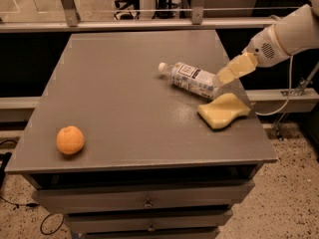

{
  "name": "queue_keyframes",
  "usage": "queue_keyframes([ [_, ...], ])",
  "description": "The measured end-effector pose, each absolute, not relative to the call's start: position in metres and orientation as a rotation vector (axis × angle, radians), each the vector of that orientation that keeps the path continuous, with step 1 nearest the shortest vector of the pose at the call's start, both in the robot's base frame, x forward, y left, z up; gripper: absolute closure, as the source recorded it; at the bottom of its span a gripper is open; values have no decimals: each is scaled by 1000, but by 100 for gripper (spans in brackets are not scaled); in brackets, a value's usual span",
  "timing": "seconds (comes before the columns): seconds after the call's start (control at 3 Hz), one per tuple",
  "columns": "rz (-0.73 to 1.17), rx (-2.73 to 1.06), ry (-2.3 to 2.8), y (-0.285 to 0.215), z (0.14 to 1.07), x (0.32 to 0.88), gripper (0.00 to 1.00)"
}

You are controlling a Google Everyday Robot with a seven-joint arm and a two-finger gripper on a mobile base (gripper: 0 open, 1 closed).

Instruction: Move blue plastic bottle near sponge

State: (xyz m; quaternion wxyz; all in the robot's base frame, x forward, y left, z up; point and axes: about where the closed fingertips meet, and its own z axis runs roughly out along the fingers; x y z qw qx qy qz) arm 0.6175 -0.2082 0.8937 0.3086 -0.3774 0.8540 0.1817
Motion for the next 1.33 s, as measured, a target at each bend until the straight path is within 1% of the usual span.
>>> queue_keyframes([
  [0.33,525,-1072,2219,-211,910,625,0],
  [0.67,503,-1205,2037,-211,990,618,0],
  [1.0,438,-1261,1868,-216,1036,605,0],
  [1.33,422,-1280,1829,-216,1042,604,0],
])
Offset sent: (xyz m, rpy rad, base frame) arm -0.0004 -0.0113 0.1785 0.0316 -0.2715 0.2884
